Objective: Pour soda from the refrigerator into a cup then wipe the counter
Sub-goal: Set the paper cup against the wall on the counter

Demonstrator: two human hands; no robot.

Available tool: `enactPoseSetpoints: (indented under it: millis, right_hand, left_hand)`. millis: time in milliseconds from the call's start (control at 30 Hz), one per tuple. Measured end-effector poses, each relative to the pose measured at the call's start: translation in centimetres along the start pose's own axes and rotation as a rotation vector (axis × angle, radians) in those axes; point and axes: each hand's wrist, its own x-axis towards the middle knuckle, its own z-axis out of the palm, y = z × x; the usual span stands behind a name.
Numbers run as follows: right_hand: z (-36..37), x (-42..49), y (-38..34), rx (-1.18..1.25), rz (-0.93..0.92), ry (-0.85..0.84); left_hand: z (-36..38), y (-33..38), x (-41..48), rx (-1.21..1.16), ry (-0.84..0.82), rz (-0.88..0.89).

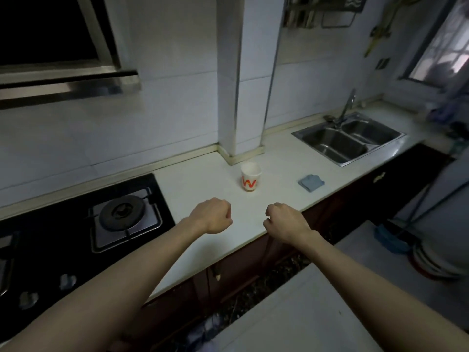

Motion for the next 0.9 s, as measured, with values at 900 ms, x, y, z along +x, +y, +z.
enactPoseSetpoints:
  millis: [900]
  right_hand:
    - [4.3, 30.4, 10.4, 0.077, -0.159, -0.219]
  left_hand:
    - [4.0, -5.2, 27.2, -0.254, -0.219, -0.326]
